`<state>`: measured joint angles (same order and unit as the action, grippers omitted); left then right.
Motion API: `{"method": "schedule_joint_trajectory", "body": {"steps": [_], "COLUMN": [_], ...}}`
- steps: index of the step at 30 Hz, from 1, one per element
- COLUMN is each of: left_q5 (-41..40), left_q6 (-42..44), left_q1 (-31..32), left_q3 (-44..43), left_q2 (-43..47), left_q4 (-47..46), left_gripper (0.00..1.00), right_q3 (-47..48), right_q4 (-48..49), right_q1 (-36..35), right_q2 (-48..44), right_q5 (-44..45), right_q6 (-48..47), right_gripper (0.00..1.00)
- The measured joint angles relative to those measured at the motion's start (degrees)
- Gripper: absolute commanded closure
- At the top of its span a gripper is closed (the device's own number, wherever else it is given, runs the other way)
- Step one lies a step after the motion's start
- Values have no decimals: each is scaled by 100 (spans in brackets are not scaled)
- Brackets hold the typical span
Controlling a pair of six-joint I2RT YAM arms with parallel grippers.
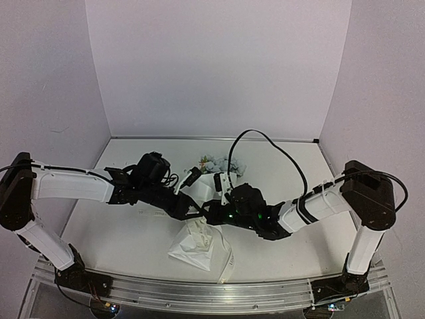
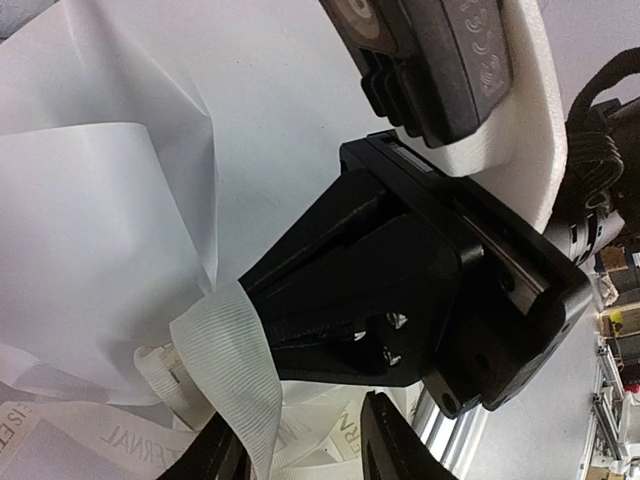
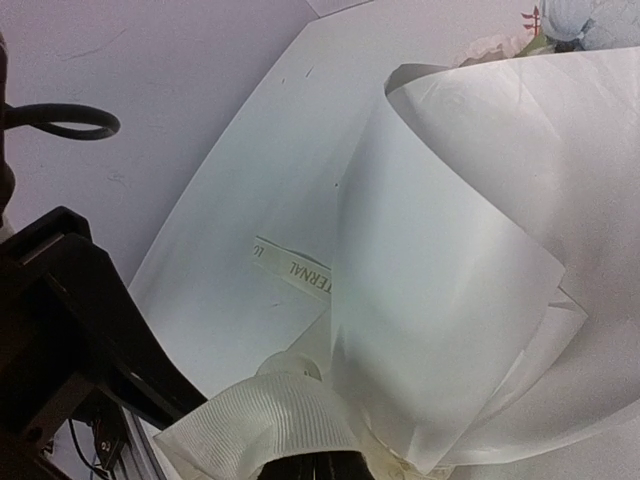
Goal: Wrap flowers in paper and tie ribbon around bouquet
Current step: Cross the half-tied ribbon over the folded bouquet.
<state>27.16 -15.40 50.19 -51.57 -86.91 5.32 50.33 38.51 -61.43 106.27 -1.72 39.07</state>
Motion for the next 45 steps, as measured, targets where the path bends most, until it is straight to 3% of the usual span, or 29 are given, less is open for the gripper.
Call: {"method": "schedule_joint_trajectory", "body": {"steps": [11, 17, 21, 30, 45], "left_q5": [-294, -643, -895, -1639, -640], "left_q6": [-110, -137, -240, -723, -653], "left_q1": [0, -38, -129, -729, -624], "left_q3": [0, 0, 0, 9, -26], "left_q2": [328, 558, 641, 735, -39], "left_q4": [2, 2, 4, 222, 431], "left_gripper": [27, 23, 26, 53, 48], "right_q3": [-13, -13, -15, -15, -15], "right_q4": [260, 270, 270, 272, 272], "right_q1": [-2, -2, -2, -2, -2], "right_q2": [67, 67, 67, 67, 67], "right_q5": [68, 68, 68, 72, 81], "right_q6": [-32, -33, -31, -31, -31], "right_gripper": [100, 100, 100, 100, 100]}}
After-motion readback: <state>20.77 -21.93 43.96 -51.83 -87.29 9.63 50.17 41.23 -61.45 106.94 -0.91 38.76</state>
